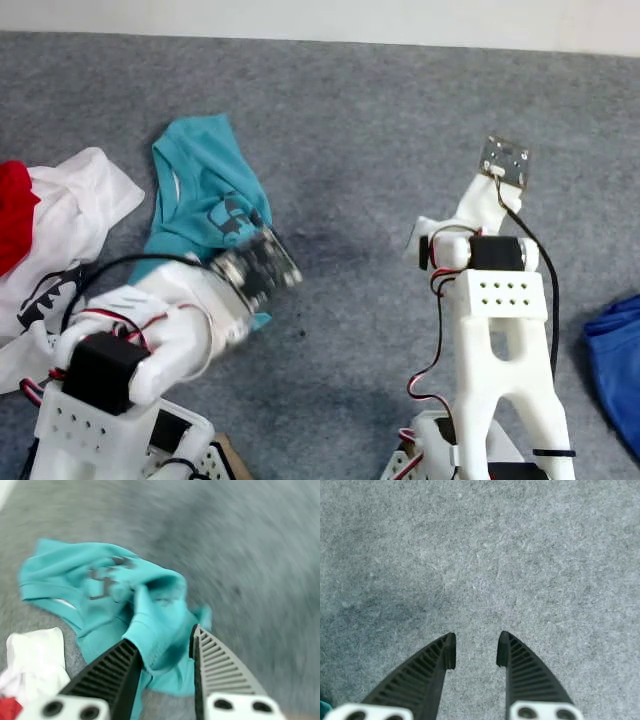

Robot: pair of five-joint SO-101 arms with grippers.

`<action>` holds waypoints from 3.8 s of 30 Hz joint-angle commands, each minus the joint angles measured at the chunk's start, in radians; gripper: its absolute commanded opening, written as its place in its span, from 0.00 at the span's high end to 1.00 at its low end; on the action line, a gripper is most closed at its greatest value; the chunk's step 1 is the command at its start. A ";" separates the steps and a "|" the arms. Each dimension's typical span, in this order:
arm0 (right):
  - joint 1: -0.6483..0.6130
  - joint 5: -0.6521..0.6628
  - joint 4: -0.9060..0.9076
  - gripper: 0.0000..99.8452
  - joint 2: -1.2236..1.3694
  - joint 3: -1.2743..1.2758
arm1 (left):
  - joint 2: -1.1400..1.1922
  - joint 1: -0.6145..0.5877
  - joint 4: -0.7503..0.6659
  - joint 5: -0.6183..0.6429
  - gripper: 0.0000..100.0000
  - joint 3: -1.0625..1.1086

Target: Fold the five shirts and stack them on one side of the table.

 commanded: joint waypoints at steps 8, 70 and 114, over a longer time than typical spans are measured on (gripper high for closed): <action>-0.007 -0.008 -0.013 0.85 -0.024 -0.005 | -0.008 -0.022 -0.215 0.760 0.84 -0.004; -0.007 -0.003 -0.033 0.85 -0.021 -0.004 | -0.002 -0.013 -0.585 0.086 0.84 0.656; -0.007 -0.006 -0.027 0.85 -0.021 -0.002 | 0.002 -0.012 -0.353 0.255 0.76 0.387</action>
